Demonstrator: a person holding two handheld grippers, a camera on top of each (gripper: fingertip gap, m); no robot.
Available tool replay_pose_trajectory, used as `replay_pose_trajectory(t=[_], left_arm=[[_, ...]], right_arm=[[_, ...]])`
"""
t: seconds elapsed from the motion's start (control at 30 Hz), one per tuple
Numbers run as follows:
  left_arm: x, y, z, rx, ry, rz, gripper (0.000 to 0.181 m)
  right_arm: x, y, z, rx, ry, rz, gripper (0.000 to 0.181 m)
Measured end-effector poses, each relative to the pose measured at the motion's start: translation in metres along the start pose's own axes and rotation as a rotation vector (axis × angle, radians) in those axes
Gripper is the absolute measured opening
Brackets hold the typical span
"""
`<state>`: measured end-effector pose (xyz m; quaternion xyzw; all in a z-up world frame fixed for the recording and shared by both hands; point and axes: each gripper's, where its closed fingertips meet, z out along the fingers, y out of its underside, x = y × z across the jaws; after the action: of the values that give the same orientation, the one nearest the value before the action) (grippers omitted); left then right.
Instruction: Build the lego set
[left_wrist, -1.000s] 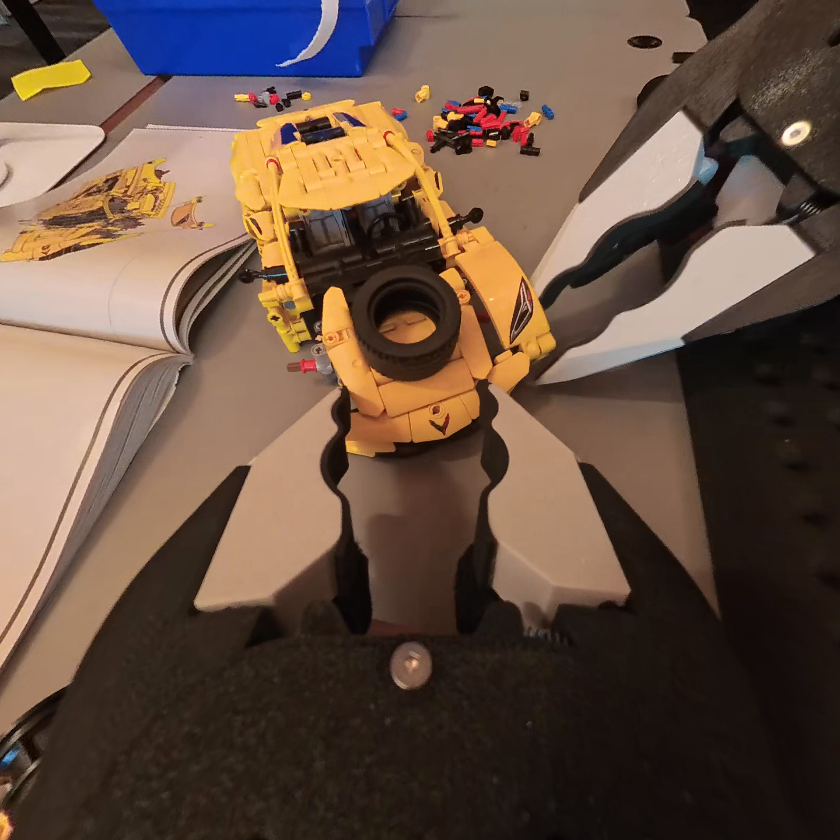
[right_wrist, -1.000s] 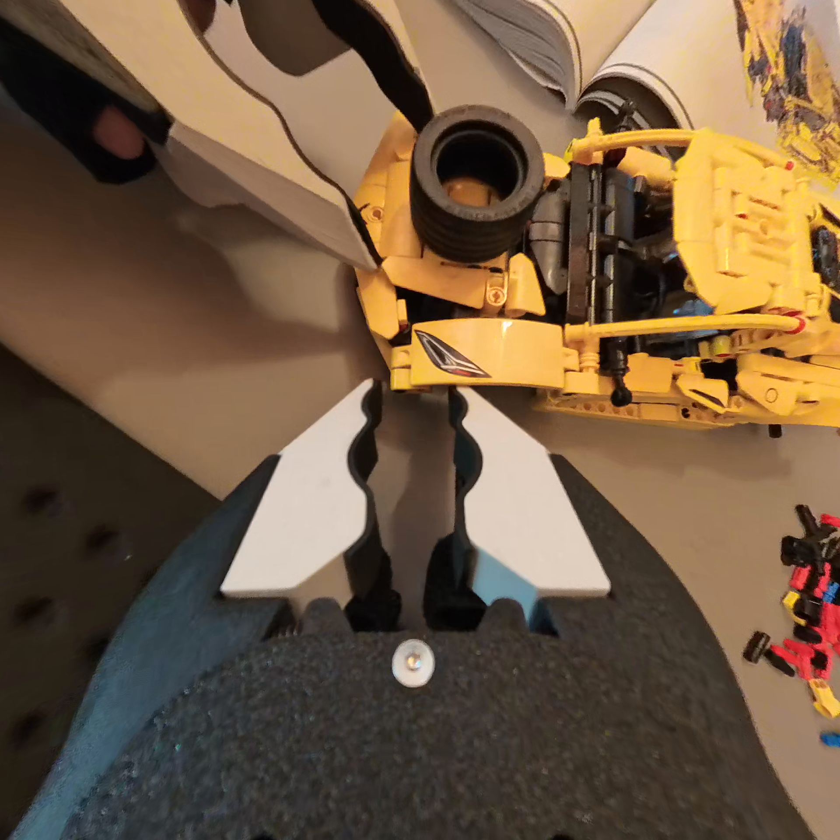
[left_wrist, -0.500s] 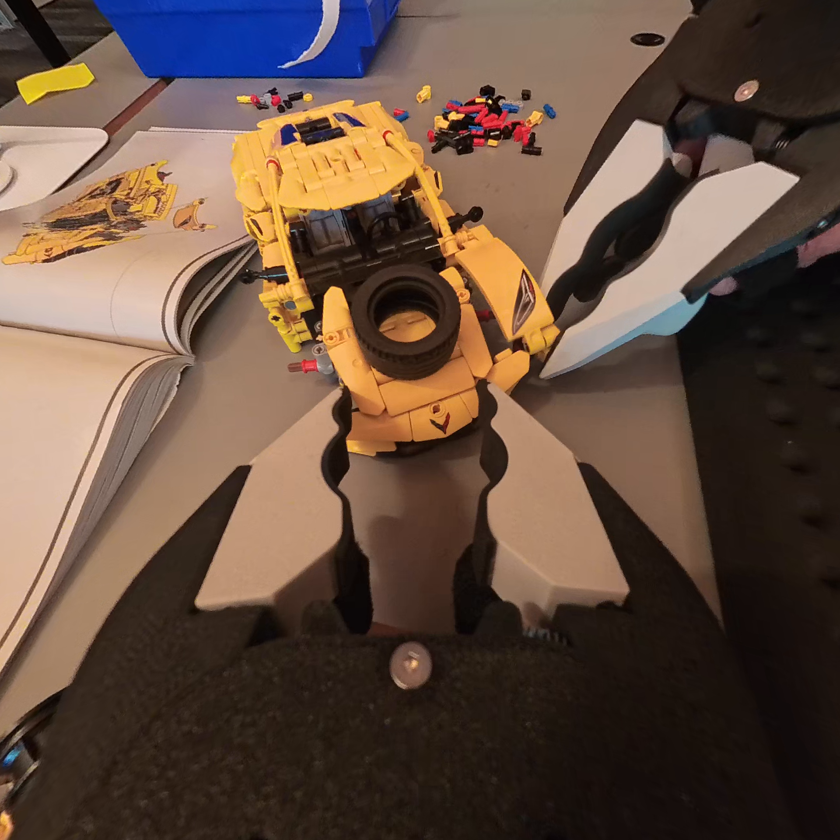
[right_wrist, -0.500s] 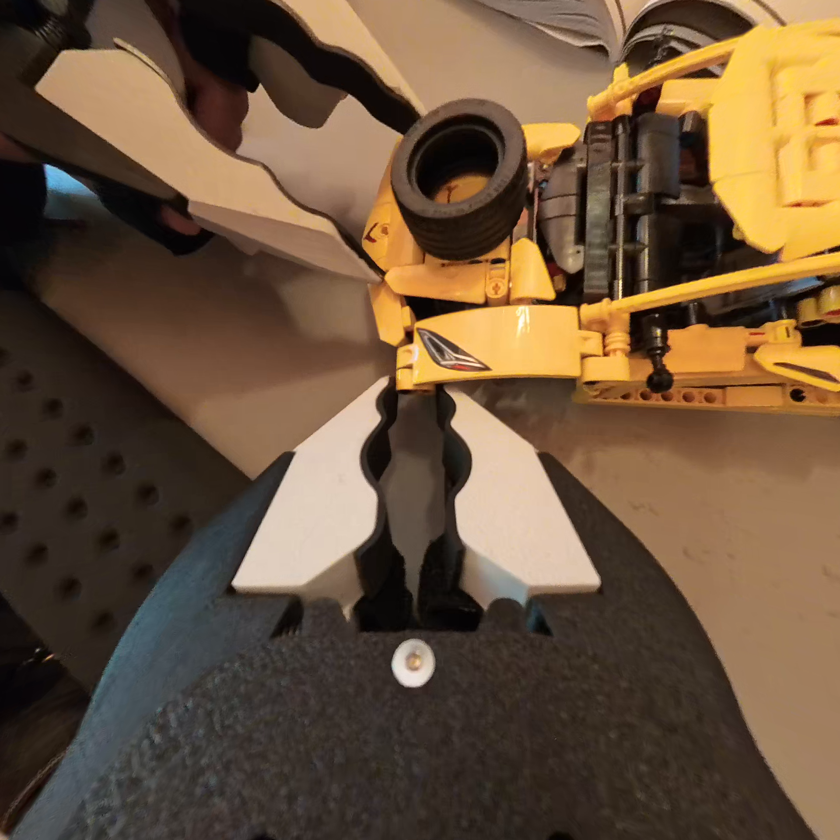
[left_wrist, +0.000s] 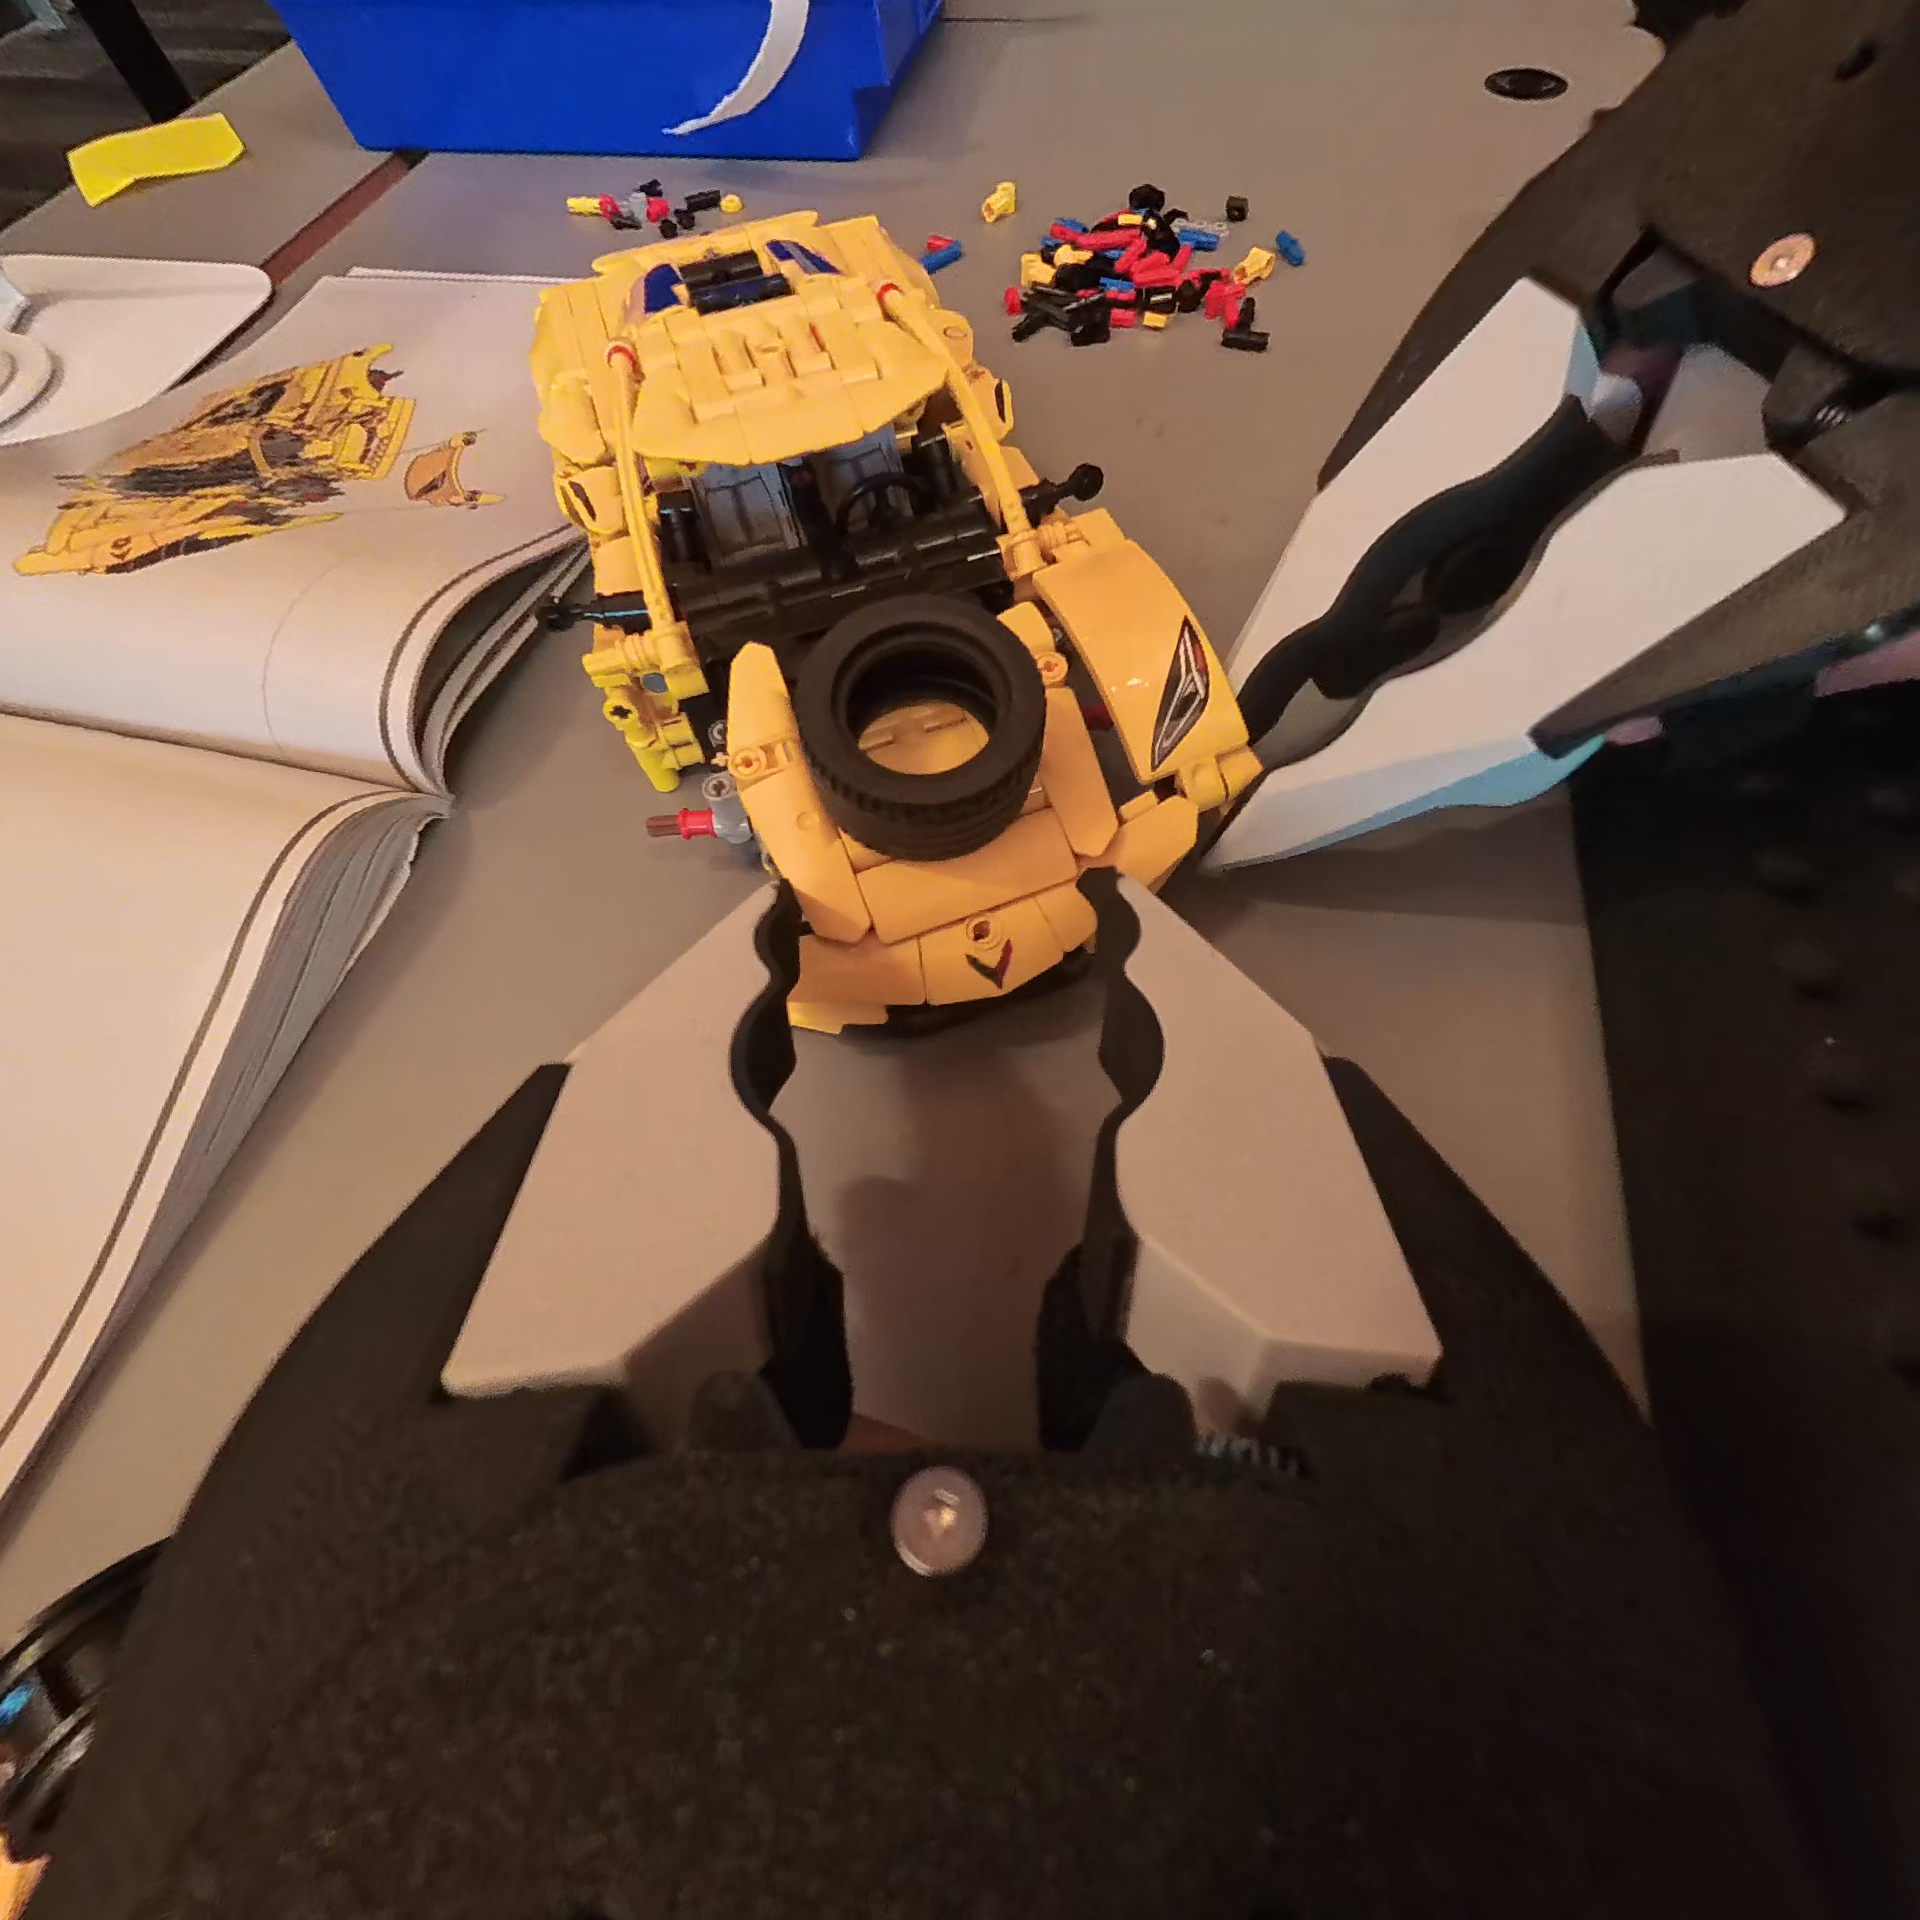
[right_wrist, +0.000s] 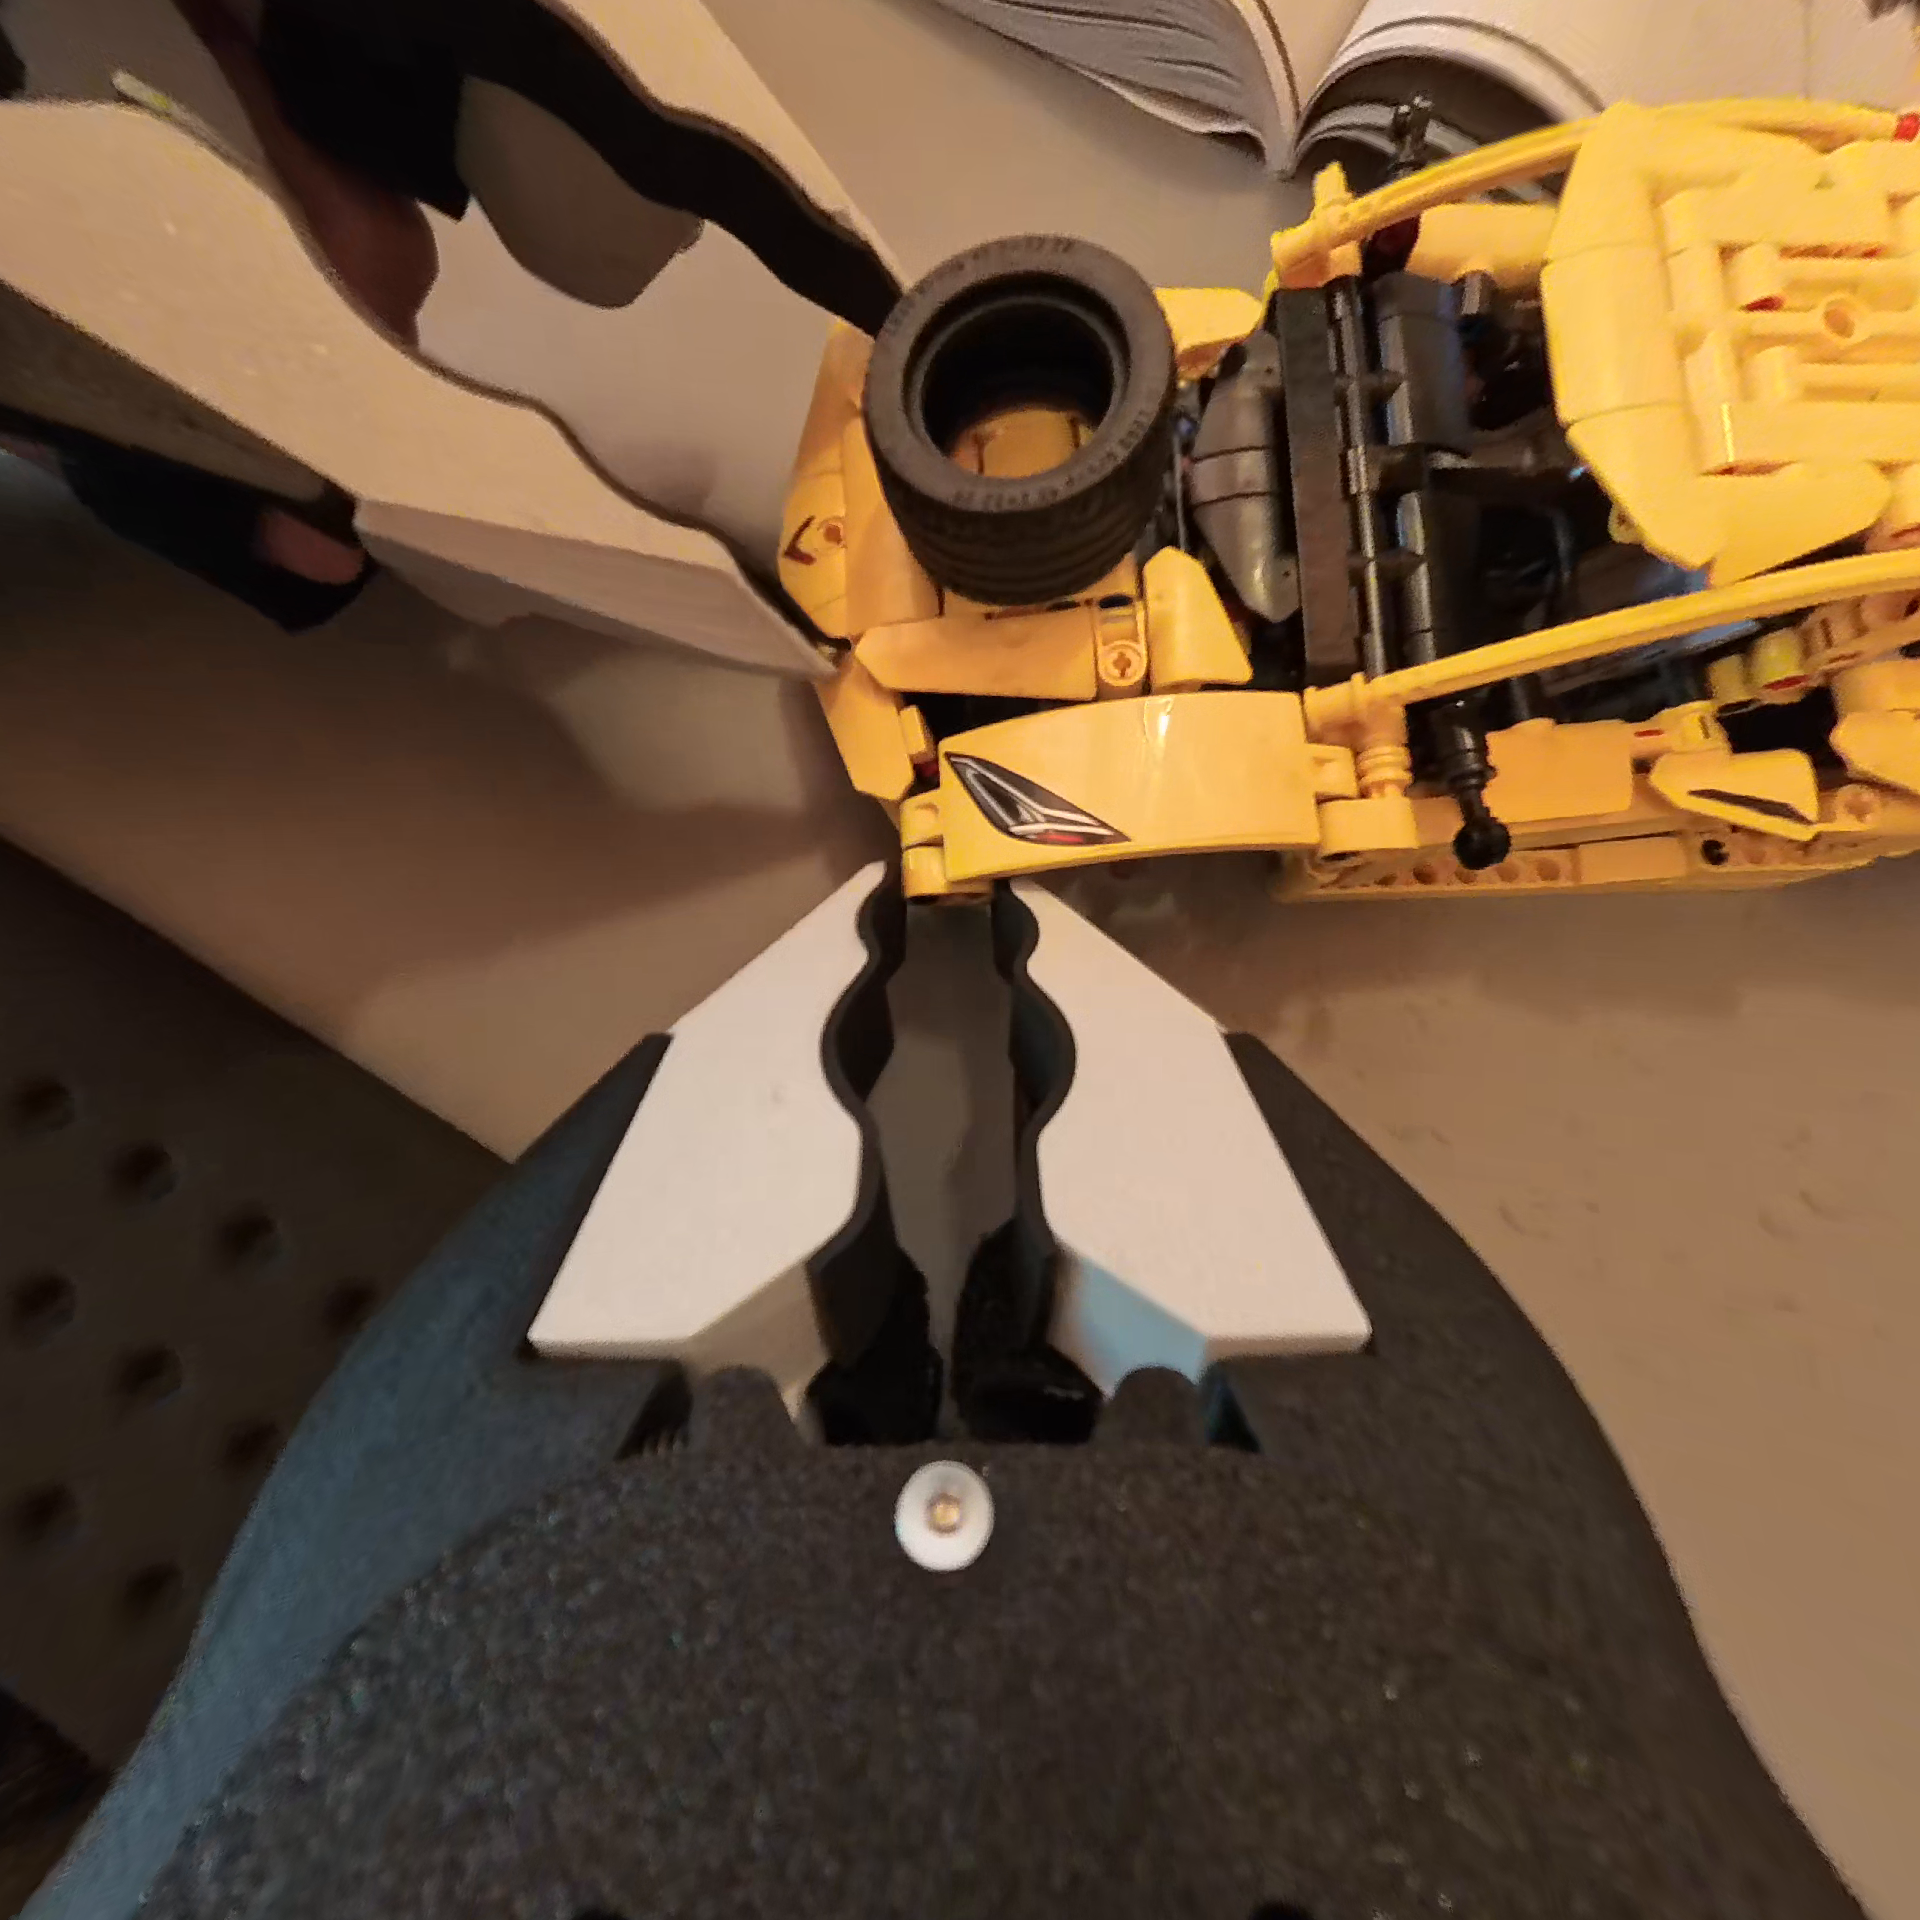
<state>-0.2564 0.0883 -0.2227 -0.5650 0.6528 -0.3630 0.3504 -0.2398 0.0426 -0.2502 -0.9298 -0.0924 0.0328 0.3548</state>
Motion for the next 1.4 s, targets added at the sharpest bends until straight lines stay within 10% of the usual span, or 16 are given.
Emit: replay_pose_trajectory(t=[0.57, 0.73, 1.4], left_arm=[[-0.046, 0.007, -0.021, -0.02, -0.071, -0.009, 0.052], [-0.087, 0.009, -0.028, 0.001, -0.215, -0.064, 0.004], [-0.066, 0.025, 0.029, -0.202, 0.119, -0.034, 0.0]], right_arm=[[0.001, 0.006, -0.005, 0.015, -0.04, 0.016, 0.013], [0.01, 0.004, -0.007, 0.031, 0.023, -0.015, 0.0], [0.006, 0.005, -0.003, -0.001, 0.047, -0.112, 0.0]])
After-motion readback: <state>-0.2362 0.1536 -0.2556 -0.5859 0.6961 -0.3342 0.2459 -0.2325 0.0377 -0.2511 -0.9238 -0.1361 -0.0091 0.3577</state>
